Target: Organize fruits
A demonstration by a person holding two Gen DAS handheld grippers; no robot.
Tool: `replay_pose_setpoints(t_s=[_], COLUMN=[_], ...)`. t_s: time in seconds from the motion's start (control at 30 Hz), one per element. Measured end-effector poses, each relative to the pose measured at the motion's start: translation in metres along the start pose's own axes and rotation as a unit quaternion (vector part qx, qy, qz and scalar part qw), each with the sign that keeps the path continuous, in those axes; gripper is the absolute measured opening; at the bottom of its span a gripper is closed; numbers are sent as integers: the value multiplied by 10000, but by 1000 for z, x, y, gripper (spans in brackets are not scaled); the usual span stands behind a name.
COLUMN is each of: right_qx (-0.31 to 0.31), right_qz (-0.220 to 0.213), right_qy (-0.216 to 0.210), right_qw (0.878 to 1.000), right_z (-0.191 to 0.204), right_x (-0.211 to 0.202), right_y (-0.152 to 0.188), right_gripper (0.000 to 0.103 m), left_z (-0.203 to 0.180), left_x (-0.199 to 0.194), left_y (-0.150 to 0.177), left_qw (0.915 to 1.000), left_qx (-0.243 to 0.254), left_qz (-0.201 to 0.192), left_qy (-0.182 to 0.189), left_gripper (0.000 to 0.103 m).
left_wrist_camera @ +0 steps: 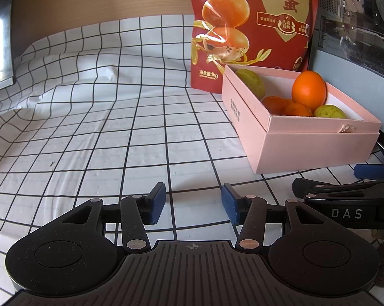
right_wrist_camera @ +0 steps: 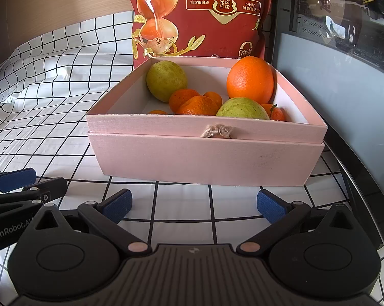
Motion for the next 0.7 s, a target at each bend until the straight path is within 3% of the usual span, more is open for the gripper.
replay_pose_setpoints(t_s=[0.7], right_qx=[0], right_qz=[-1], right_qy=[-1], right_qw=[10000], right_z=[0], right_x=[0], right_y=[0], right_gripper=[103], left_z=[-3], left_x=[0], left_y=[0], left_qw=[9998], left_qx=[169], left_qz=[10], left_qy=[121], left_gripper=[52])
Point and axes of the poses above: each gripper's, at about its wrist camera, not at the fingertips, and x roughly the way its jaws point, z to its left, y to its underside, the point moved 5 cm from there along x, roughly the way its jaws point, and after that the axes turned 7 degrees about y, right-handed, at the moved point
